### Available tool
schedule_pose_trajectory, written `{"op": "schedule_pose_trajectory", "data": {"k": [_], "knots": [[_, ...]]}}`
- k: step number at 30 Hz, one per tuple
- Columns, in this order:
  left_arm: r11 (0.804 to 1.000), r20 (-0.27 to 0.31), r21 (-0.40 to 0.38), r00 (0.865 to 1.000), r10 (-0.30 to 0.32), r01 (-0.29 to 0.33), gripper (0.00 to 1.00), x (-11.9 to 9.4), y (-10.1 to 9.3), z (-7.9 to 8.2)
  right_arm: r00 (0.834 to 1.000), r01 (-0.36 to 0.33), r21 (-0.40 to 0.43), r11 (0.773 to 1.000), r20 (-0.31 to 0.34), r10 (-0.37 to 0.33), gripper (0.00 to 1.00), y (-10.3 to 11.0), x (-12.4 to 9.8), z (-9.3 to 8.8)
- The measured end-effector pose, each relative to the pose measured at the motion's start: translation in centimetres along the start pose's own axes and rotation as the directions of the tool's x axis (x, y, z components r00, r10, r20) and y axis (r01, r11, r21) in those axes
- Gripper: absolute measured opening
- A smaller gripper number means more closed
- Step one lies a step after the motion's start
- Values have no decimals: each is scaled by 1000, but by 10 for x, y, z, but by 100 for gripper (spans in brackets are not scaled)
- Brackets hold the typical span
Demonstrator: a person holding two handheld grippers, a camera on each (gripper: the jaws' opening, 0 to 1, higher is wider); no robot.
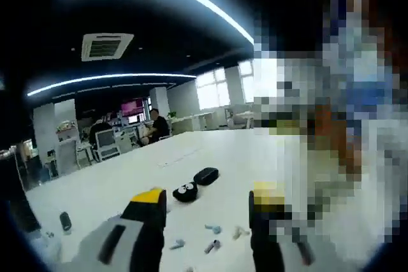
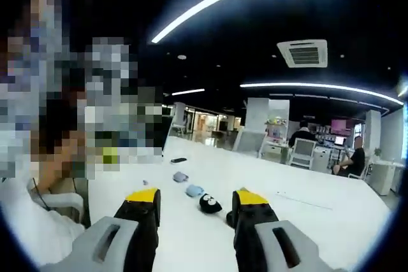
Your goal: Pick up the earbuds from the table and place the earbuds into the earbud case
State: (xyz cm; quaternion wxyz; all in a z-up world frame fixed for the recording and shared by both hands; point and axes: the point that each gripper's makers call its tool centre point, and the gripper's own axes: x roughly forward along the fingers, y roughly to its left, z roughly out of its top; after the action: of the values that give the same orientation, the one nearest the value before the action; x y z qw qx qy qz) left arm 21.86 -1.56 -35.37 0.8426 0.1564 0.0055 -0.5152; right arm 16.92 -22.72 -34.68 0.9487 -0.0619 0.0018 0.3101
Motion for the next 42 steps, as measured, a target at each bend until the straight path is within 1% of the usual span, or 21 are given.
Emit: {"op": "schedule_pose_trajectory", "data": {"k": [1, 3, 6, 7, 9, 10, 13, 14, 15, 16, 18, 19, 21, 22, 23, 27, 29, 32, 35, 37, 42], "knots": [[998, -21, 56, 1000, -1, 2, 55, 5, 2, 2, 1000, -2, 0, 1000, -4, 2, 44, 0, 0, -1], [992, -46, 122, 999, -28, 33, 59, 16, 0, 5, 1000, -7, 2, 1000, -16, 7, 44, 2, 1, -5], [976, -125, 200, 990, -65, 90, 59, 37, -2, -3, 1000, -5, -3, 1000, -29, 5, 44, 0, 2, -9], [973, -143, 206, 987, -78, 107, 59, 42, -3, -5, 1000, -4, -4, 1000, -30, 4, 44, 0, 2, -9], [969, -185, 183, 974, -135, 169, 60, 55, -12, -10, 1000, -1, -1, 1000, -30, 1, 44, -2, 2, -10], [962, -200, 194, 968, -154, 193, 60, 61, -14, -11, 1000, -1, 0, 1000, -28, 1, 44, -2, 2, -10], [939, -271, 271, 953, -138, 213, 58, 81, -10, -15, 1000, -2, 4, 1000, -30, 2, 44, -3, 2, -11], [934, -285, 280, 948, -140, 222, 57, 85, -10, -16, 999, -3, 4, 1000, -36, 3, 44, -3, 3, -12], [925, -315, 291, 937, -148, 244, 56, 93, -11, -19, 999, -2, 3, 1000, -41, 2, 44, -3, 3, -14], [922, -324, 295, 934, -150, 251, 55, 95, -11, -20, 999, -2, 2, 1000, -43, 2, 44, -3, 3, -14], [896, -373, 351, 918, -132, 272, 54, 110, -8, -27, 999, 0, -4, 1000, -49, 0, 44, -3, 3, -15], [892, -392, 360, 912, -121, 273, 54, 116, -5, -31, 999, 0, -2, 1000, -45, 0, 44, -3, 3, -14], [880, -399, 388, 911, -106, 272, 54, 128, -4, -35, 1000, 15, 2, 1000, -24, -15, 42, -5, 3, -10], [862, -415, 415, 904, -104, 290, 54, 136, -4, -42, 1000, 27, 8, 1000, -15, -27, 41, -8, 2, -8], [858, -429, 417, 897, -105, 300, 53, 142, -4, -48, 999, 33, 7, 999, -14, -33, 41, -10, 1, -8], [822, -470, 468, 879, -78, 323, 51, 165, 0, -69, 999, 36, 14, 999, -24, -35, 41, -12, 0, -11], [825, -480, 461, 874, -78, 326, 50, 176, 2, -76, 999, 33, 12, 999, -34, -33, 41, -11, 0, -13], [819, -486, 473, 872, -65, 325, 46, 189, 8, -86, 999, 25, 13, 1000, -37, -24, 41, -9, 1, -14], [828, -489, 459, 870, -69, 323, 43, 199, 15, -94, 999, 22, 8, 1000, -38, -22, 41, -8, 2, -13], [835, -502, 438, 861, -80, 333, 42, 205, 17, -103, 999, 40, 12, 999, -24, -40, 39, -12, 1, -10], [843, -522, 422, 850, -75, 333, 42, 208, 17, -115, 999, 50, 17, 999, -11, -49, 38, -15, -2, -7]]}}
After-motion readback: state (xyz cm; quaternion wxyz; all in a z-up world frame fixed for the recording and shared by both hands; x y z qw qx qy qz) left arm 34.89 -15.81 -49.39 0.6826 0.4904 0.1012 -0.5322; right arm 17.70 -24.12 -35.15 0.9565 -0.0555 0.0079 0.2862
